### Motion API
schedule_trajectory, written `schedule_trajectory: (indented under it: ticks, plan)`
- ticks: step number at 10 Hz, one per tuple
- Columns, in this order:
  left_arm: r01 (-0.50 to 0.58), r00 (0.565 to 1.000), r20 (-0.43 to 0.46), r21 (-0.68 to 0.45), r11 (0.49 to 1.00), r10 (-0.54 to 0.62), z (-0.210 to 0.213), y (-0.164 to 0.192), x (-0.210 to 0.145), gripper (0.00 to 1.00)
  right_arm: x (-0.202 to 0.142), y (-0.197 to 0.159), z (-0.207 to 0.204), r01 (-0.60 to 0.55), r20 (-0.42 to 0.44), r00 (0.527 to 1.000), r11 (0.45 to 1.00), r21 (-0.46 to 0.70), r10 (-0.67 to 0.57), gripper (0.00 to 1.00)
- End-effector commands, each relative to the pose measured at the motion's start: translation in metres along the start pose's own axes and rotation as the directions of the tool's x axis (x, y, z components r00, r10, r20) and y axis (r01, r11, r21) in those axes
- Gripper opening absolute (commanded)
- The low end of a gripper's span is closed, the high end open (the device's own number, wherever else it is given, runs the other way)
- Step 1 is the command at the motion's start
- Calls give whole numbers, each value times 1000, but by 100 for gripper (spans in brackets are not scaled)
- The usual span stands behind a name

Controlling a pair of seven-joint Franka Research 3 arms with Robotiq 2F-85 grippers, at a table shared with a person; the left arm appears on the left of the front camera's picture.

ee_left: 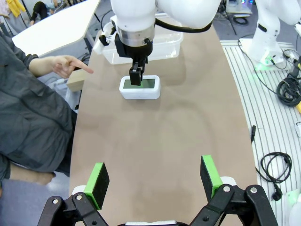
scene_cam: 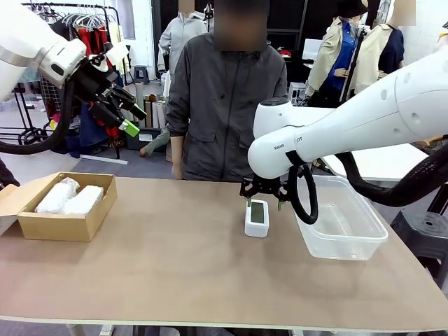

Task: Separate and place wrapped and unwrapped clocks.
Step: Pick up the Digital clock indicated by the person.

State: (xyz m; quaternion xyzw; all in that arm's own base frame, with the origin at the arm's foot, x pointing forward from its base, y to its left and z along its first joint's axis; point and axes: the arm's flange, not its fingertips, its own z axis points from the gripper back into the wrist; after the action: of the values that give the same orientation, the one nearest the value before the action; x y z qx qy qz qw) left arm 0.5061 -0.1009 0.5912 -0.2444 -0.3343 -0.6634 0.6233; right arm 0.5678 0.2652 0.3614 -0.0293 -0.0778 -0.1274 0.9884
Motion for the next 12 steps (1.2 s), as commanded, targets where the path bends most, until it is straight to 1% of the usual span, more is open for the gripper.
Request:
schedule_trajectory:
  ticks: [1,2,6,8,12]
  plan:
    - [8,1000,-13,-1,1000,-8,1,-1,-1,100,7,8,-5,10,4,1000,1000,5,-10,100]
    - [8,1000,-13,-1,1000,-8,1,-1,-1,100,8,11,-10,15,3,1000,1000,21,-16,100]
    - [8,1000,-13,-1,1000,-8,1,-1,-1,100,14,14,-27,3,-38,999,1000,12,-3,100]
    - [8,1000,-13,-1,1000,-8,1,-1,-1,100,17,16,-36,-14,-59,998,999,43,17,100]
    - [8,1000,-13,-1,1000,-8,1,-1,-1,100,21,14,-57,-6,-111,994,1000,19,8,100]
